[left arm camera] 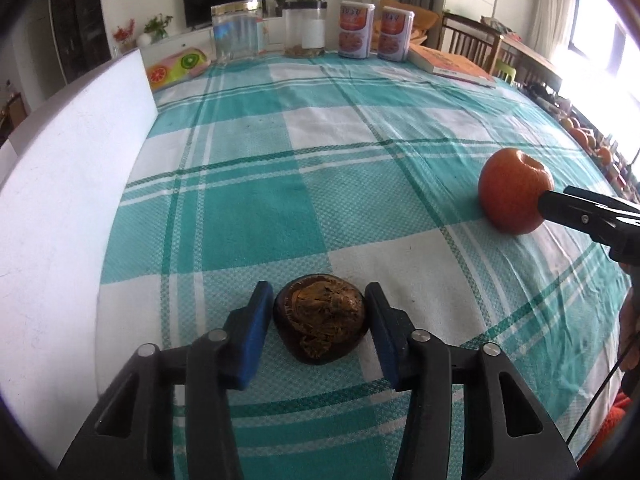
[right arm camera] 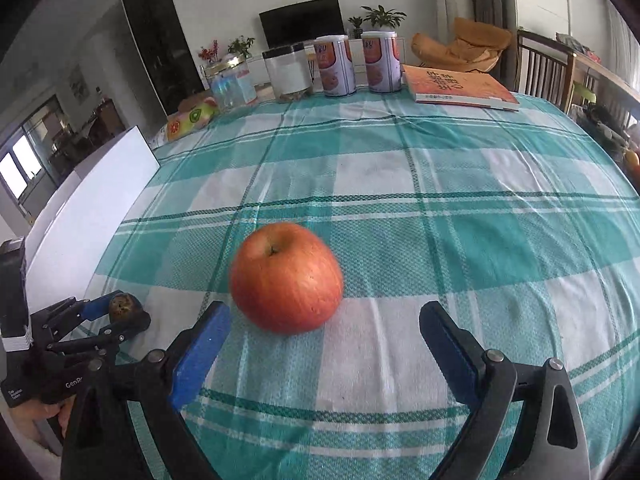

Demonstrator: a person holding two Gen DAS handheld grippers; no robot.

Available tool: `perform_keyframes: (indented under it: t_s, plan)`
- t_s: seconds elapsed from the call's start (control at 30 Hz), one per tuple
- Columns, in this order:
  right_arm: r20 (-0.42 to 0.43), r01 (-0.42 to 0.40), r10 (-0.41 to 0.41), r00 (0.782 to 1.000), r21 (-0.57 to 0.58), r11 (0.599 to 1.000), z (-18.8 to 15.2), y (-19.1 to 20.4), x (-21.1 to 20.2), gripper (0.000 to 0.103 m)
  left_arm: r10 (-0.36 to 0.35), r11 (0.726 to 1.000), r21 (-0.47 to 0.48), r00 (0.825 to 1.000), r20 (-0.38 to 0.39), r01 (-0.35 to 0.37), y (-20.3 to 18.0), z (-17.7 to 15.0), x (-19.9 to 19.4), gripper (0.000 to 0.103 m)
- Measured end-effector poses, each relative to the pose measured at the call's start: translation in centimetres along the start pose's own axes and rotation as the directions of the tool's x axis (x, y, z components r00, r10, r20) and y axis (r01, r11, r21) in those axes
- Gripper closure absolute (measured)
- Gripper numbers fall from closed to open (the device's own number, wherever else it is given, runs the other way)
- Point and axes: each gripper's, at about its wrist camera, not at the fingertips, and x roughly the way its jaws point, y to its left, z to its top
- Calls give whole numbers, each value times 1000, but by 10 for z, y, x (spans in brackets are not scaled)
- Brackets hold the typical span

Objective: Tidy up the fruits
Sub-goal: 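Carry the dark brown fruit and red apple over the white box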

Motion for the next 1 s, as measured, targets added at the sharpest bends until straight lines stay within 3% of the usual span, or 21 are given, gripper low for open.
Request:
perform_keyframes:
  t_s: [0.13,0.17,0.2,0.23,0.33,0.43,0.53,0.63,0.7,0.77,0.87,0.93,1.0]
  plan:
    - [-62,34,-43,997,-133,991,10,32,26,8,-1,1000,7,1000,3,1,0,-5,-4,58]
    - [-69,62,-73,995,-151,987,11,37,30,13,-12,1000,3,1000,-4,12,1,-6,-6,58]
    - [-75,95,-106,991,-145,985,11,38,32,34,-31,999,-8,999,-14,31,2,-7,-9,58]
    - [-80,97,-106,991,-111,989,12,35,31,33,-55,998,-22,998,-24,54,3,-8,-12,58]
    - [-85,11,-4,996,84,996,7,13,19,33,-141,988,-75,989,-35,138,7,-12,-33,58]
    - [-50,-146,168,985,294,945,-8,-10,2,33,-275,955,-129,961,-41,268,10,-19,-67,58]
    - [12,-303,329,944,422,855,-22,-18,-16,33,-387,911,-172,921,-47,374,14,-28,-102,58]
    - [59,-411,438,897,477,777,-26,-7,-31,33,-466,864,-223,885,-18,451,28,-29,-141,58]
    - [79,-466,490,868,472,749,-21,10,-41,33,-476,851,-235,879,36,470,43,-24,-170,58]
    - [88,-517,538,838,441,733,-10,35,-51,33,-450,855,-236,887,105,462,64,-17,-198,58]
    - [74,-584,601,795,359,728,10,90,-66,33,-363,881,-260,917,168,396,104,-12,-223,58]
    - [50,-624,640,766,294,724,23,132,-72,33,-264,908,-286,949,175,306,134,-12,-225,58]
    - [21,-639,652,758,223,736,34,173,-77,33,-158,920,-337,977,145,199,167,-17,-216,58]
